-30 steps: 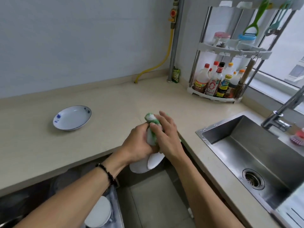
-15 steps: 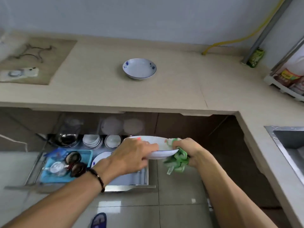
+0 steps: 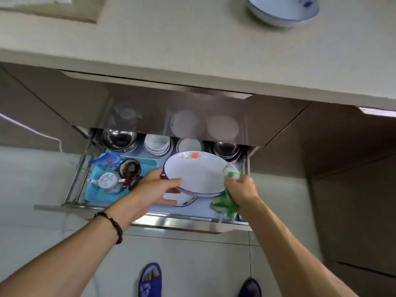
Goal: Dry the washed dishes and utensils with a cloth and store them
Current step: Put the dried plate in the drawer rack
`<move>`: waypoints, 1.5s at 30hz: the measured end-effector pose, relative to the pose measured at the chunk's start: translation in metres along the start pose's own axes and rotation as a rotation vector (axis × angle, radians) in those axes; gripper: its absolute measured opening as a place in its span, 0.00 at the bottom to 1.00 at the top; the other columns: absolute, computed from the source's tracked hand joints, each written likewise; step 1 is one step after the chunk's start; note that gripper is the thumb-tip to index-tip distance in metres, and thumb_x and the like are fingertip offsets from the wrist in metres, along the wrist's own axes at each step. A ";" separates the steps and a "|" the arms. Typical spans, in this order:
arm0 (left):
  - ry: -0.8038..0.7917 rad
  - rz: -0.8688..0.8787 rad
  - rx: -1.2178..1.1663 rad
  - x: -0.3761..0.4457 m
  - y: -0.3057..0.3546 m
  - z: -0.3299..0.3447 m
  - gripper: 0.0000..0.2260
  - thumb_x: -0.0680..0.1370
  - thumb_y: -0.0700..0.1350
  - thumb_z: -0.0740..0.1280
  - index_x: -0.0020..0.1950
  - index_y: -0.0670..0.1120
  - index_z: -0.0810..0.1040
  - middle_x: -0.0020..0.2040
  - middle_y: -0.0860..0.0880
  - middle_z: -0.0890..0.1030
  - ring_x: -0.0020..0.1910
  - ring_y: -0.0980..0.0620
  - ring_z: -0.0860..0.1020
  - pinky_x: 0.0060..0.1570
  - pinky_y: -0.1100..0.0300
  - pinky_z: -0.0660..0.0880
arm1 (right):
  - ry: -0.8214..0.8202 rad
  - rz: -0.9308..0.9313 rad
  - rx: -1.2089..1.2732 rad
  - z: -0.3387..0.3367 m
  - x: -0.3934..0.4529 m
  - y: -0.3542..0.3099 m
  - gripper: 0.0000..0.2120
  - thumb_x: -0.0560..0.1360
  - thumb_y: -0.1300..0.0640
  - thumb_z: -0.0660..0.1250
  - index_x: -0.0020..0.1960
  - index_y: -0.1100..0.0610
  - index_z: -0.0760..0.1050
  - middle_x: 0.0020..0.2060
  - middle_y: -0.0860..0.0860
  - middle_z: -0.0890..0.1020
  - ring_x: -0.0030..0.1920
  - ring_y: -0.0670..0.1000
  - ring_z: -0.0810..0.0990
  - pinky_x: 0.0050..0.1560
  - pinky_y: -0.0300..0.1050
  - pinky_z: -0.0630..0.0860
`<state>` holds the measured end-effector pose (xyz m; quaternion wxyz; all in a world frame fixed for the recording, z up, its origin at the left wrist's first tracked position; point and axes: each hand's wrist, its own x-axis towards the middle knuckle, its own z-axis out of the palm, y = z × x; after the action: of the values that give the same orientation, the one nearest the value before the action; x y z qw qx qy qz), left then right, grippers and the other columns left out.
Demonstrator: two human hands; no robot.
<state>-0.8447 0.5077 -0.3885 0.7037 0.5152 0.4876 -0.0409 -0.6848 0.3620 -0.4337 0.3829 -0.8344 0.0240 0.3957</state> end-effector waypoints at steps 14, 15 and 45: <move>0.216 -0.143 0.027 0.177 -0.137 -0.038 0.14 0.73 0.24 0.64 0.52 0.40 0.74 0.52 0.40 0.79 0.46 0.37 0.82 0.31 0.55 0.82 | -0.069 0.043 -0.496 0.125 0.121 0.087 0.15 0.80 0.57 0.64 0.65 0.61 0.71 0.53 0.56 0.74 0.60 0.59 0.76 0.50 0.43 0.67; 0.224 -0.141 0.039 0.183 -0.139 -0.038 0.16 0.73 0.24 0.64 0.55 0.40 0.73 0.54 0.40 0.78 0.49 0.35 0.81 0.35 0.52 0.83 | -0.063 0.044 -0.501 0.128 0.125 0.091 0.15 0.80 0.57 0.63 0.65 0.62 0.70 0.56 0.57 0.76 0.62 0.60 0.76 0.51 0.44 0.68; 0.377 -0.045 0.430 0.260 -0.187 -0.039 0.27 0.73 0.30 0.64 0.67 0.53 0.74 0.57 0.45 0.80 0.50 0.39 0.81 0.36 0.44 0.84 | -0.042 -0.010 -0.650 0.154 0.171 0.138 0.14 0.76 0.59 0.65 0.58 0.66 0.75 0.44 0.56 0.77 0.48 0.58 0.80 0.44 0.46 0.75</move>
<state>-0.8394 0.5662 -0.7059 0.4740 0.6402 0.6013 -0.0626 -0.7143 0.4108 -0.6958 0.0989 -0.9047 -0.1154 0.3980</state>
